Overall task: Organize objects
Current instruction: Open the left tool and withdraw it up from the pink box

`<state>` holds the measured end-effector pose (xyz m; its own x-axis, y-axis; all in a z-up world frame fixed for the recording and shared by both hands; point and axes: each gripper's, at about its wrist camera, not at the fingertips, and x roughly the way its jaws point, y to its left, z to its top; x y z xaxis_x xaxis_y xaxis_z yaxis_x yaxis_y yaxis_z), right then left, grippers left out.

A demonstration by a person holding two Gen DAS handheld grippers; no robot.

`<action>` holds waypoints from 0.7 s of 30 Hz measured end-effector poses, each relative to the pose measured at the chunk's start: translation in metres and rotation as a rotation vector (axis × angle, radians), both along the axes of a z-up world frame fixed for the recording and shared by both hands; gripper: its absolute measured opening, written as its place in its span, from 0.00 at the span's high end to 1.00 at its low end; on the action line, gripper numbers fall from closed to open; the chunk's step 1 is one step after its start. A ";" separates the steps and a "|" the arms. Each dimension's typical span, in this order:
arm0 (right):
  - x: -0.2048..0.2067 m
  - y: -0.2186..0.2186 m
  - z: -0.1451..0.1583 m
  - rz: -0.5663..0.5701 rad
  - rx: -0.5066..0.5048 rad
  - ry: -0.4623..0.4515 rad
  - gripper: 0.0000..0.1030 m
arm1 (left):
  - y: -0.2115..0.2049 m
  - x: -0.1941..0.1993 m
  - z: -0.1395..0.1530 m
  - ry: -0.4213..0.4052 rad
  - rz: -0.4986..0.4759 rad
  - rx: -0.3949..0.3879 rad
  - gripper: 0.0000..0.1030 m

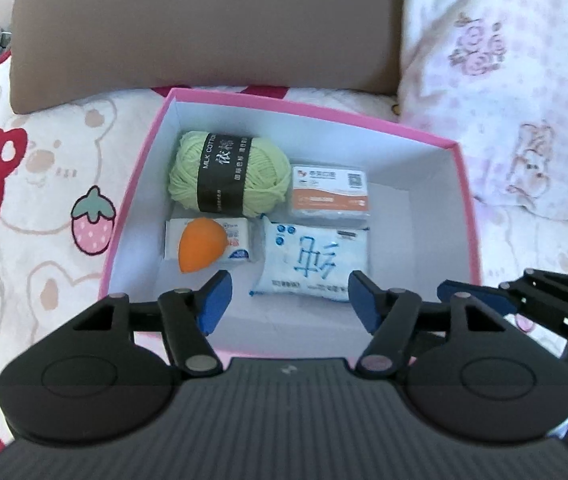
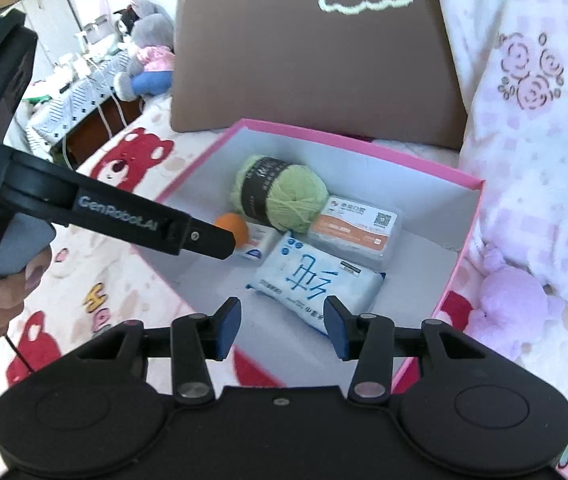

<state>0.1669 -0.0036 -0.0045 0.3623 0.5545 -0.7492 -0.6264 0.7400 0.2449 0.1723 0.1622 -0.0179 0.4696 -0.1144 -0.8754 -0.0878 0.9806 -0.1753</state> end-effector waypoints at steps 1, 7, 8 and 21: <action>-0.004 -0.002 0.005 0.006 -0.001 -0.008 0.49 | -0.002 -0.004 0.005 -0.003 -0.001 0.005 0.36; -0.031 -0.015 0.035 0.021 -0.022 -0.072 0.49 | -0.014 -0.032 0.035 -0.030 -0.001 -0.007 0.36; -0.035 -0.017 0.039 0.025 -0.023 -0.081 0.49 | -0.017 -0.036 0.039 -0.037 -0.011 -0.020 0.36; -0.087 -0.066 0.093 0.018 0.008 -0.118 0.39 | -0.030 -0.112 0.095 -0.100 -0.066 0.016 0.32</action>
<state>0.0799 -0.0697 0.0883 0.4375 0.5678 -0.6973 -0.6647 0.7265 0.1745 0.0605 0.1323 0.0770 0.5463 -0.1341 -0.8268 -0.0060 0.9864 -0.1640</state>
